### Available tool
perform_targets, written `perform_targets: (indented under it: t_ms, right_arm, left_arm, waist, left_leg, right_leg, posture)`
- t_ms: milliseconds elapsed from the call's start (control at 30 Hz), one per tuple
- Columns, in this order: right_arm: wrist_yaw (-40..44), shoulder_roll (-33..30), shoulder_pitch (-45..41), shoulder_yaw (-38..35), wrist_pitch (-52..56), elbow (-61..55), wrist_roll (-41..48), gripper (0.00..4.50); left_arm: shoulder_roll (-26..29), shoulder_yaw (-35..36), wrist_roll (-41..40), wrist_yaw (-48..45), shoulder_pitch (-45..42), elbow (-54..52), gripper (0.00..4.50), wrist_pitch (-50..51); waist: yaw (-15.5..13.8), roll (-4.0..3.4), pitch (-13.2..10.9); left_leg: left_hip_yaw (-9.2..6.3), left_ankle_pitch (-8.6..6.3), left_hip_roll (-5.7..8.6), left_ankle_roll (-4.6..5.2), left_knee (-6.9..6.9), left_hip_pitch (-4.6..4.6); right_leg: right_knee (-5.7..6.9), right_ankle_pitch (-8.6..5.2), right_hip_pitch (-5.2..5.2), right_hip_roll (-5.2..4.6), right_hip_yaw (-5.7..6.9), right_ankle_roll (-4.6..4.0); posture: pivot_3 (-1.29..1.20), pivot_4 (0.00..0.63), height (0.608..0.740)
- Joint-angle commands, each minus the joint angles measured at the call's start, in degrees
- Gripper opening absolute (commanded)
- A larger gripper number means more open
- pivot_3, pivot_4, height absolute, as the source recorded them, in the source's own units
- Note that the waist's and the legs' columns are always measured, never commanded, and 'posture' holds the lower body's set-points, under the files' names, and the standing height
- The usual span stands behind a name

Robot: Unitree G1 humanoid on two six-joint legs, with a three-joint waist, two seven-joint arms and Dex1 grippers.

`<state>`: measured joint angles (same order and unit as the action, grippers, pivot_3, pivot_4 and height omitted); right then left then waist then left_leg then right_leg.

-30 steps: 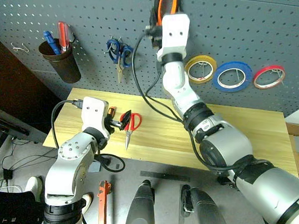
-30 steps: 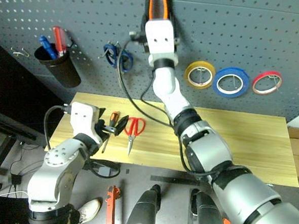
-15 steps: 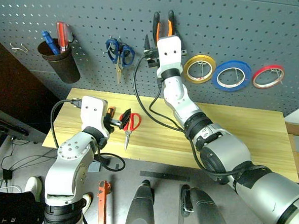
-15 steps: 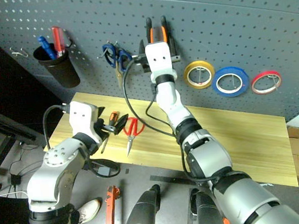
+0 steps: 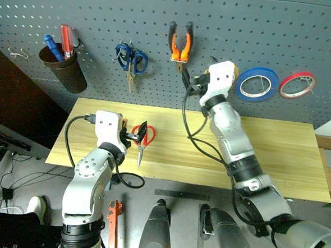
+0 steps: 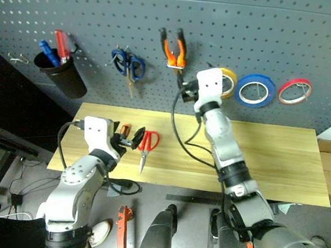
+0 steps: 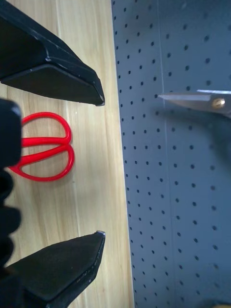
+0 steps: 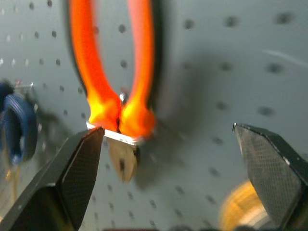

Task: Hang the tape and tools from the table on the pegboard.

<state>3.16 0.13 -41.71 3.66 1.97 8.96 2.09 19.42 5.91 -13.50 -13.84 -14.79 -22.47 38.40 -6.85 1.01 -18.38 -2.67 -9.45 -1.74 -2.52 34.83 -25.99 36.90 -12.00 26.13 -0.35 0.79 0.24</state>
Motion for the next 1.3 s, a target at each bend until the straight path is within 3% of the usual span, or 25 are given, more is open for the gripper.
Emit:
perform_targets:
  t_ms: [33,167,267,500,867,1233,1300]
  right_arm:
    - [7.61,-3.05,3.63,3.96,9.46,-15.79,3.02,4.45]
    - [16.11,-7.55,8.57,6.53,19.0,-24.88,8.79,4.45]
    - [26.73,-14.89,15.1,9.61,24.52,-32.43,14.58,4.45]
    - [36.12,-23.22,24.26,15.08,20.83,-34.82,13.94,4.45]
    - [41.11,-24.24,27.0,18.67,15.96,-33.3,11.84,4.45]
    - [39.77,-22.29,25.02,17.28,17.35,-32.27,12.18,4.45]
    - [39.74,-22.18,24.9,17.29,17.35,-32.24,12.15,4.5]
  left_arm:
    - [-2.06,-0.69,1.1,2.41,0.81,-0.5,4.5,-0.79]
    - [-2.4,-1.74,3.99,5.17,0.33,1.58,4.5,0.41]
    - [-2.69,-1.03,6.87,9.42,0.02,4.46,4.5,4.28]
    - [-4.66,3.36,4.76,9.2,5.93,10.63,4.5,7.43]
    - [-2.35,1.93,4.19,2.15,5.6,26.28,4.5,3.15]
    - [-0.78,-0.94,6.89,1.42,1.33,31.75,4.5,2.33]
    - [-0.66,-1.5,7.04,0.98,0.96,31.77,4.12,2.56]
  waist:
    - [0.79,0.0,0.0]
    - [2.32,0.01,0.01]
    - [2.74,0.02,0.01]
    - [4.59,0.11,-0.05]
    - [5.53,0.55,-0.37]
    - [5.53,0.51,-0.39]
    - [5.52,0.51,-0.39]
  left_leg:
    - [0.0,0.0,-0.01,0.0,0.01,0.01]
    - [0.01,0.0,-0.03,0.0,0.01,0.06]
    - [-0.01,0.0,-0.03,0.0,0.04,0.07]
    - [0.14,-0.01,0.01,0.01,0.06,0.1]
    - [0.1,-0.01,-0.02,0.01,0.12,0.16]
    - [0.3,-0.01,-0.03,0.01,0.1,0.32]
    - [0.3,-0.01,-0.03,0.01,0.1,0.33]
  right_leg:
    - [0.01,0.0,0.0,0.0,0.0,0.0]
    - [0.03,0.0,-0.02,0.02,-0.02,0.0]
    - [0.06,0.0,-0.02,0.03,-0.02,0.0]
    - [0.02,-0.01,-0.04,0.0,-0.03,0.04]
    - [0.07,-0.21,-0.07,-0.02,-0.06,-0.3]
    - [0.12,-0.2,-0.1,-0.24,-0.1,-0.28]
    - [0.1,-0.2,-0.12,-0.3,-0.09,-0.28]
  posture:
    - [0.19,0.288,0.74]
    - [0.17,0.295,0.74]
    - [0.15,0.307,0.74]
    - [0.11,0.336,0.74]
    - [0.07,0.374,0.74]
    - [0.06,0.378,0.74]
    - [0.06,0.379,0.74]
